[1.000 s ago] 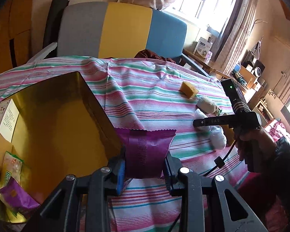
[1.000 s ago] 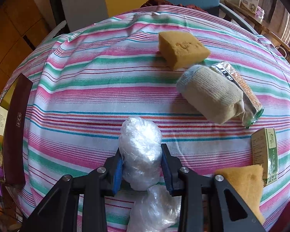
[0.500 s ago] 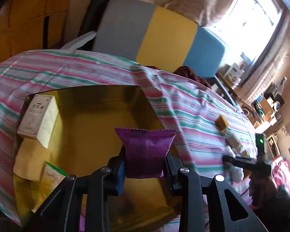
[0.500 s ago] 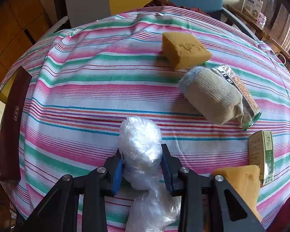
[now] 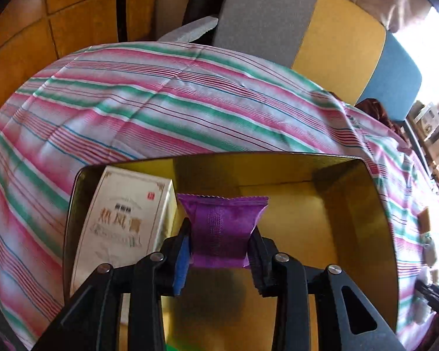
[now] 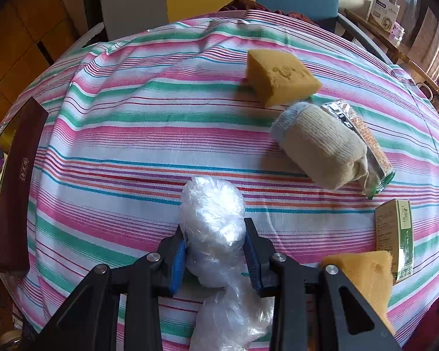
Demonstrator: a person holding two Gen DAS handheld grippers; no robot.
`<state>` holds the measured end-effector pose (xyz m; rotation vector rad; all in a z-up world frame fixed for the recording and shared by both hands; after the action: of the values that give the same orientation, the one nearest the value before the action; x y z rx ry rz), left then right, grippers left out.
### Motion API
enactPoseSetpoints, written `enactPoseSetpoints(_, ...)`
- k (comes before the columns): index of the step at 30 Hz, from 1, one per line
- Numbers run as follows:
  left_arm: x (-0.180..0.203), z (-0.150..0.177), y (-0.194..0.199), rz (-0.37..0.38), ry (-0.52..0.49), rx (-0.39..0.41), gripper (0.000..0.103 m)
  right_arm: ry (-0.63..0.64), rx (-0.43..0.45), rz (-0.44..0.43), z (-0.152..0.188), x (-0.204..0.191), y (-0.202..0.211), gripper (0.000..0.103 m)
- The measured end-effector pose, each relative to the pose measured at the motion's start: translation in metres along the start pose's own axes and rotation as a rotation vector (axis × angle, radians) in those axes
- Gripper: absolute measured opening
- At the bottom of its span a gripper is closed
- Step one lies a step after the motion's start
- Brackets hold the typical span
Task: Organize objects
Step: 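Lower the purple packet into the gold tray and open the left gripper, then carry the plastic-wrapped ball into the gold tray and open the right gripper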
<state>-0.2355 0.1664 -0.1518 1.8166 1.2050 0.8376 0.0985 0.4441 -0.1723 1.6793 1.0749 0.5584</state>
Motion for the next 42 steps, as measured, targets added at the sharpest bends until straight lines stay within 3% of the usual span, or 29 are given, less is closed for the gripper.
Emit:
enactPoseSetpoints(1, 0.001, -0.004, -0.003, 0.003, -0.004, 0.005, 0.038, 0.001, 0.0, 0.0, 0.0, 0.0, 0.0, 0.035)
enactPoseSetpoints(4, 0.004, -0.012, -0.005, 0.041, 0.011, 0.024, 0.055, 0.005, 0.0, 0.004, 0.001, 0.0, 0.0, 0.035)
enactPoseSetpoints(8, -0.001, -0.011, 0.005, 0.035, 0.037, 0.043, 0.058, 0.009, -0.001, 0.005, -0.001, 0.0, 0.0, 0.035)
enactPoseSetpoints(17, -0.011, 0.025, 0.086, 0.018, 0.034, 0.201, 0.082, 0.026, 0.003, 0.021, -0.003, -0.003, -0.002, 0.035)
enactPoseSetpoints(26, -0.016, 0.077, 0.135, -0.043, -0.001, 0.304, 0.091, 0.059, 0.02, 0.061, -0.005, -0.009, -0.001, 0.034)
enactPoseSetpoints(33, -0.031, 0.1, 0.144, -0.085, 0.009, 0.306, 0.091, 0.043, 0.08, 0.045, -0.016, -0.015, 0.014, 0.034)
enactPoseSetpoints(37, -0.046, 0.106, 0.143, -0.102, 0.038, 0.303, 0.091, 0.044, 0.136, -0.021, -0.033, -0.046, 0.037, 0.034)
enactPoseSetpoints(42, -0.075, 0.108, 0.148, -0.121, 0.104, 0.309, 0.091, 0.155, 0.207, -0.182, -0.059, -0.144, 0.07, 0.034)
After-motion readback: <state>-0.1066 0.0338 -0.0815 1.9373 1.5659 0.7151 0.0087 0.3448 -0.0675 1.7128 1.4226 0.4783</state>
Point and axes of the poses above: each gripper's, at about its wrist camera, not at the fingertips, and y roughly against the way its jaws point, x to its right, z to its underside, the point moved 10 cm from there along -y, roughly the way its jaws point, and after that the axes turned 4 degrees about -z, right-handed, at the moved point
